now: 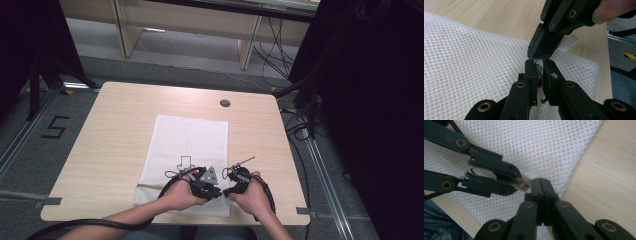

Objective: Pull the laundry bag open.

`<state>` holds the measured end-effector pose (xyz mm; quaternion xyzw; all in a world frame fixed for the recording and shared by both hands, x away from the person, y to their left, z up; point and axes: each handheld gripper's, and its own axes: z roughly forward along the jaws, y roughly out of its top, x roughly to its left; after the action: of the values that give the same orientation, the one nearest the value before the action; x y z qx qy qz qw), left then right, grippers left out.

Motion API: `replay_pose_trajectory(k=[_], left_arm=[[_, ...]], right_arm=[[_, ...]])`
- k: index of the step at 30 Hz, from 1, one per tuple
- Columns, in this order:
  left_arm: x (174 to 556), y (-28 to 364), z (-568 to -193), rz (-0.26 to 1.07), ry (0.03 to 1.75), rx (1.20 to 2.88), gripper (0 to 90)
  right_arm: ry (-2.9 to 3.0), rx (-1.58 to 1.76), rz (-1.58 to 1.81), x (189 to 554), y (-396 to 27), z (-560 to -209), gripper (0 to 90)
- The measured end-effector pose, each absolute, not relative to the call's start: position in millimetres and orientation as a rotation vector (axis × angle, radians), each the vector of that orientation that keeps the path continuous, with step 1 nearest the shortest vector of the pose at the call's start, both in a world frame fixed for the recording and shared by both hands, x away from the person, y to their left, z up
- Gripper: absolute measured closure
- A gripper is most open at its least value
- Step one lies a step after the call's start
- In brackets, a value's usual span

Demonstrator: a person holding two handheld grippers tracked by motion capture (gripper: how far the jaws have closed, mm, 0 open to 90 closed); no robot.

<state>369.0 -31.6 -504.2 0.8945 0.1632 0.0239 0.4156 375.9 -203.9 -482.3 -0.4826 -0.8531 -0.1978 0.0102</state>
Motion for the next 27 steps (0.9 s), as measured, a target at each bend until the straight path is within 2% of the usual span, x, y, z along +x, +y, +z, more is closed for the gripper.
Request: replay_pose_trajectory(k=[27], left_arm=[[368.6, -24.7, -501.2, 0.054, 0.417, 2.235, 81.9]], right_arm=[[-2.667, -1.495, -0.635, 375.4, -204.1, -482.8, 90.0]])
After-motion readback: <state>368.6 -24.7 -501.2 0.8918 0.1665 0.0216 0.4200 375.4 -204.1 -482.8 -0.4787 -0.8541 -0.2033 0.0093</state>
